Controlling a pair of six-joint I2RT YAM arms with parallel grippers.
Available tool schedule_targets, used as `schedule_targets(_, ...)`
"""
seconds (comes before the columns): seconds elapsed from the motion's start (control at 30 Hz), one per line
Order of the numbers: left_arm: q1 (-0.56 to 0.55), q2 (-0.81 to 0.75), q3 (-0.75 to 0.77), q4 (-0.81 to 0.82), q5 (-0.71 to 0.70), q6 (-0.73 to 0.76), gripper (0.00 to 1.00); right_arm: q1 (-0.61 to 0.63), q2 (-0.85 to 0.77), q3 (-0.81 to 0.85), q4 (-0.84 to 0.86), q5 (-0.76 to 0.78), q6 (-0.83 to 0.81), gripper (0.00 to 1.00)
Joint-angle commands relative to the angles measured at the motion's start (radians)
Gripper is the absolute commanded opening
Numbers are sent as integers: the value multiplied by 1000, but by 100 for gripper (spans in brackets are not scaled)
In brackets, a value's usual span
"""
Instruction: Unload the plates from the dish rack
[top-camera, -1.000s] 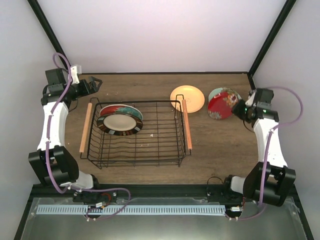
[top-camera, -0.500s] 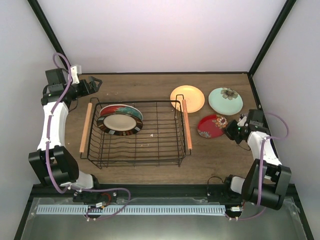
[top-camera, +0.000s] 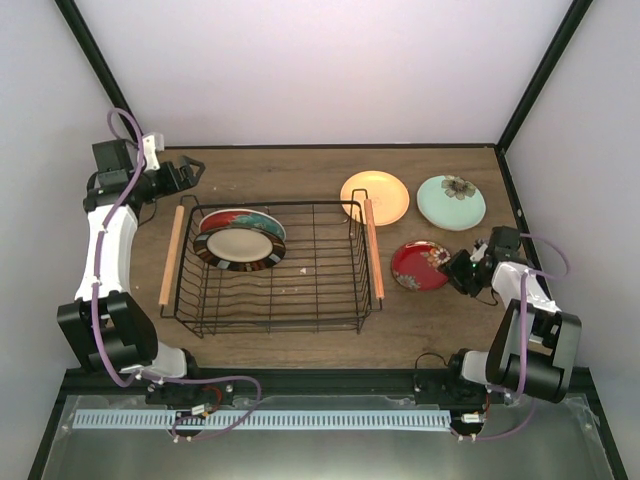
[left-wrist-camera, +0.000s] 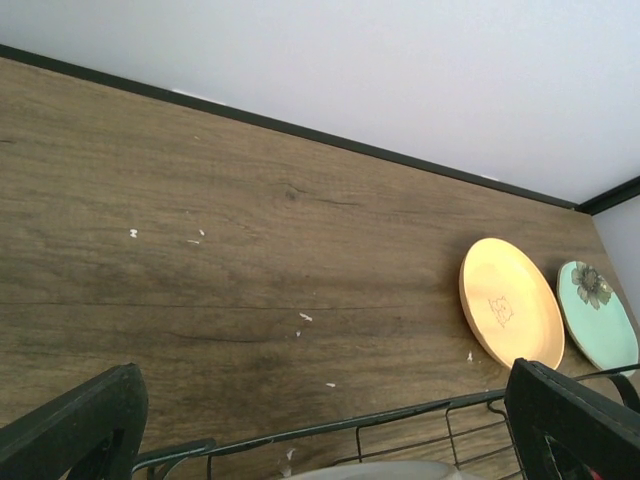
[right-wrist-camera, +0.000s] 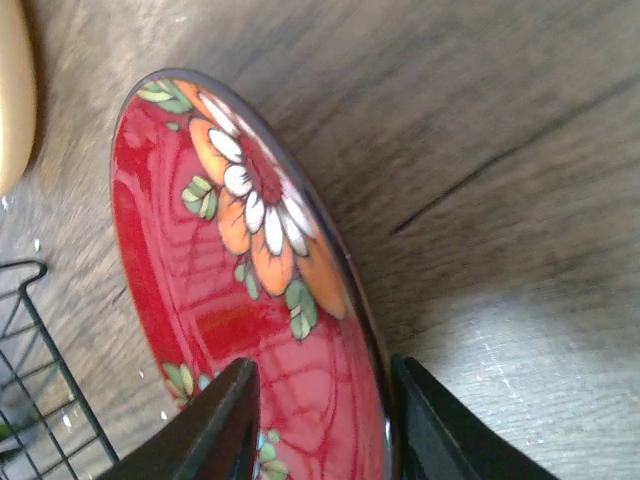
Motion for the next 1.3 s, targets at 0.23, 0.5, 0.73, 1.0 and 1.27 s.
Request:
schedule_targets(0.23,-5,-26,-17,16,13,20,100,-8,-10,-2,-32,60,-14,57)
schedule_targets(0.5,-5,-21,-15,19,16,19,100,-7,-51,105,-112,164,-36,66)
schedule_targets(0.73,-5,-20,-15,26,16,14,100,71,-107,454,-68,136,-186,68)
schedule_targets(1.0,-5,-15,-5,30,21,5,100,708,62,822,171,261,-534,67)
schedule_targets(1.27,-6,-39,-7,16,5,22,100,1106,321,885,265,293,-814,67)
